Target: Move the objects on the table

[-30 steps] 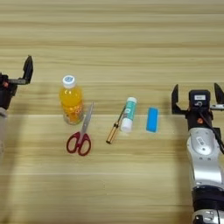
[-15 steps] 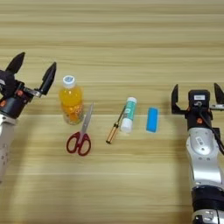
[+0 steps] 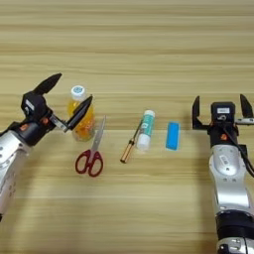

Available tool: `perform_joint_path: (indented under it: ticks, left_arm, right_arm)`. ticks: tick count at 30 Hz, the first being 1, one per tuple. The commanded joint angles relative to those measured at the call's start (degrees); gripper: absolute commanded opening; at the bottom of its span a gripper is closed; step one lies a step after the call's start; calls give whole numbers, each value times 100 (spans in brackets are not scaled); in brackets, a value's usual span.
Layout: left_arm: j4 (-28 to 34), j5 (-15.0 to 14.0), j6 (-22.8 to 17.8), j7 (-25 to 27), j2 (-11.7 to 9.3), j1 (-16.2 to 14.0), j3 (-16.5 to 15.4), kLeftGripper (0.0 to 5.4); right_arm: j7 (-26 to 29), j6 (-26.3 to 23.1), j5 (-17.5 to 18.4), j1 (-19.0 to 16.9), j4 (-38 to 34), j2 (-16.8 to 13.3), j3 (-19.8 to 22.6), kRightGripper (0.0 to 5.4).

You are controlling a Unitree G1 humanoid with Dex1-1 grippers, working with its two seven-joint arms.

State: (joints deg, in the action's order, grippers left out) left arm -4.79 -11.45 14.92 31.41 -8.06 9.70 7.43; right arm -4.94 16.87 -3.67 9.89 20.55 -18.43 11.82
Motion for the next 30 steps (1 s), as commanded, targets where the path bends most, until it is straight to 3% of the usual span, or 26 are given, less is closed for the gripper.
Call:
perform_joint_path:
  ticks: [1,20,30]
  left_arm:
    - [-312,196,-30,43,-34,193,96,538]
    - [-1367,512,99,-106,114,648,108,538]
    - [-1673,513,160,-95,124,750,42,538]
  right_arm:
    - [-33,-56,-37,41,-80,35,-18,540]
    - [-57,-128,-89,23,-209,106,-33,540]
    - [-79,-201,-107,8,-305,139,-61,540]
